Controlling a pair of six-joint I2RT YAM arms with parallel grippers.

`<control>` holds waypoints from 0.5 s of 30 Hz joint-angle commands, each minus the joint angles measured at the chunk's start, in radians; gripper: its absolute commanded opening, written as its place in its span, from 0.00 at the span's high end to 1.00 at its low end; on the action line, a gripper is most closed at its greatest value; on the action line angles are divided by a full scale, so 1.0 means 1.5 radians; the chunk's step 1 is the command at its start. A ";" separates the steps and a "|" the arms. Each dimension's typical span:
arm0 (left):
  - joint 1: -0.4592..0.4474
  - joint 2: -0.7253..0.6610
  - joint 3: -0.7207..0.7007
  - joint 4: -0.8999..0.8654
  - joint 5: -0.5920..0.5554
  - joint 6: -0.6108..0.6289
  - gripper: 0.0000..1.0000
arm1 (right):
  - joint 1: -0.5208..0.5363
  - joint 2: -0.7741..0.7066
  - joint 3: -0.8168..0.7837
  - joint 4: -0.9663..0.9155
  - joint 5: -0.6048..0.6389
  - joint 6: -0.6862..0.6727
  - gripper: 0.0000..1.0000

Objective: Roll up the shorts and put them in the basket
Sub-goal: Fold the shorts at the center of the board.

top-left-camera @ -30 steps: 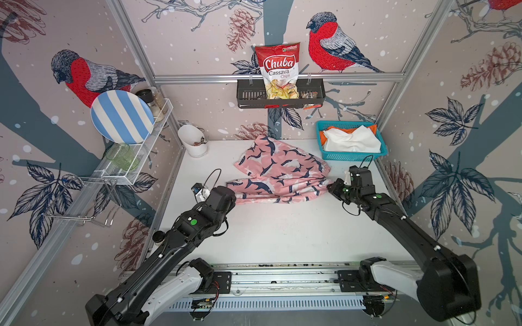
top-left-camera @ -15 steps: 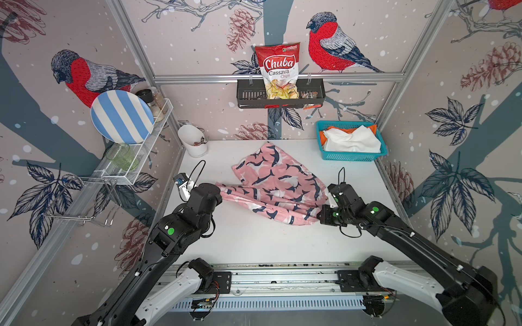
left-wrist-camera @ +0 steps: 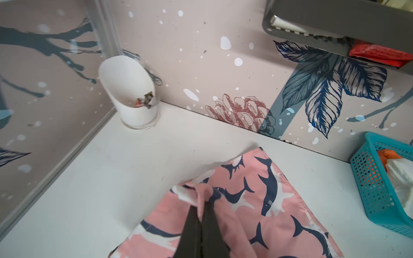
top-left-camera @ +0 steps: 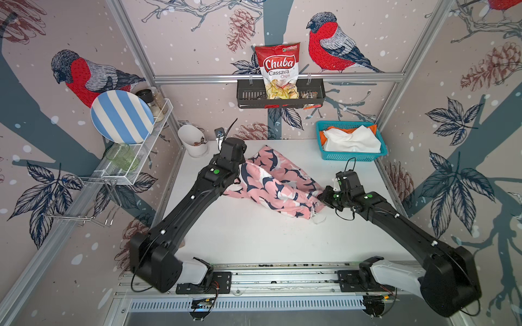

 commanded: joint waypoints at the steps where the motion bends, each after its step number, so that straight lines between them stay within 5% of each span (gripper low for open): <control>1: 0.009 0.098 0.071 0.100 0.081 0.061 1.00 | -0.049 0.037 0.014 0.094 0.017 -0.004 1.00; 5: 0.012 0.269 0.236 0.080 0.150 0.080 1.00 | -0.112 0.110 0.014 0.142 0.026 -0.016 1.00; 12: 0.013 0.607 0.675 -0.048 0.239 0.060 0.98 | -0.180 0.237 0.014 0.216 0.108 -0.022 1.00; 14: 0.016 0.694 0.807 -0.089 0.254 0.039 0.70 | -0.190 0.239 -0.002 0.268 0.158 -0.015 1.00; 15: 0.018 0.732 0.870 -0.119 0.266 0.031 0.53 | -0.192 0.238 0.000 0.278 0.173 -0.023 0.82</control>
